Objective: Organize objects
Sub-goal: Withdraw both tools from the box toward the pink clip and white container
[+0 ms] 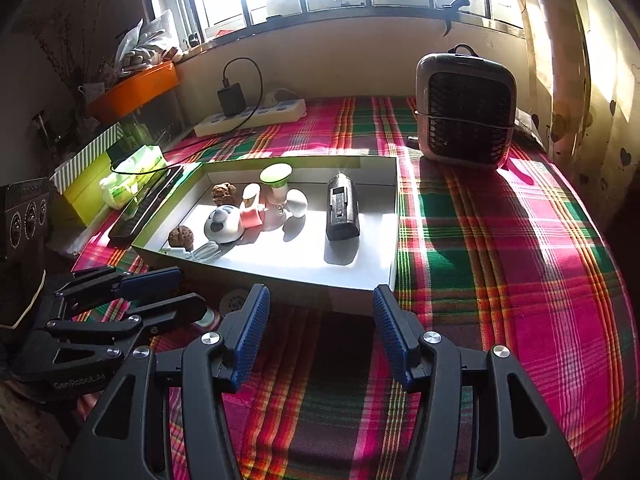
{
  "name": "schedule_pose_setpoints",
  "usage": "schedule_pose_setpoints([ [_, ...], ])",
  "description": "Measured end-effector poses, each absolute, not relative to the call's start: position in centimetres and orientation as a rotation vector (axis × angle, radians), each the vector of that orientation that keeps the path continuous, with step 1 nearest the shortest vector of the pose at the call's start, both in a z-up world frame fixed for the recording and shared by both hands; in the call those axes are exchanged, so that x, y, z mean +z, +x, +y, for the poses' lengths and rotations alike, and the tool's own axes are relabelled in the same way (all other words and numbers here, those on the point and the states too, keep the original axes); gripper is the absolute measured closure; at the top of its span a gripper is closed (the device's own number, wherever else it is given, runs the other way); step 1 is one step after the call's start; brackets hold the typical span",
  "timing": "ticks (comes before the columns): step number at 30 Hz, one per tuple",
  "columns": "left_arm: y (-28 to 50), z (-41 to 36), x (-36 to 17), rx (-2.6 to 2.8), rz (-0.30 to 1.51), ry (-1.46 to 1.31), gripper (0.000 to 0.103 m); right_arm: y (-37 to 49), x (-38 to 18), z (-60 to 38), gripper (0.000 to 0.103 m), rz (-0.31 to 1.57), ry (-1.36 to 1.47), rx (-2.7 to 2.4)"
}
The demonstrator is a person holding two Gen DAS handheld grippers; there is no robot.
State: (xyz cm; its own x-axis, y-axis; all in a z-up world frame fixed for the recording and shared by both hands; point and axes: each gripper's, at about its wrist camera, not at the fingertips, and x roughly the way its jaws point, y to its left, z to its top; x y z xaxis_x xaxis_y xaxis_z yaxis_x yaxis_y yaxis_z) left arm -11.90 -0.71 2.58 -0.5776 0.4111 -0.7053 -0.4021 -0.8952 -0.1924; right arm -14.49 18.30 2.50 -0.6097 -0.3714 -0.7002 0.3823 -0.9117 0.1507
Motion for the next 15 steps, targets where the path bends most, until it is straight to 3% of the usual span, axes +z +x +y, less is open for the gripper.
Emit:
schedule_pose_setpoints([
  [15,-10.1,0.9,2.3,2.360,0.066,-1.132,0.063,-14.3,2.2,18.7,0.048,0.002,1.088,-2.488],
])
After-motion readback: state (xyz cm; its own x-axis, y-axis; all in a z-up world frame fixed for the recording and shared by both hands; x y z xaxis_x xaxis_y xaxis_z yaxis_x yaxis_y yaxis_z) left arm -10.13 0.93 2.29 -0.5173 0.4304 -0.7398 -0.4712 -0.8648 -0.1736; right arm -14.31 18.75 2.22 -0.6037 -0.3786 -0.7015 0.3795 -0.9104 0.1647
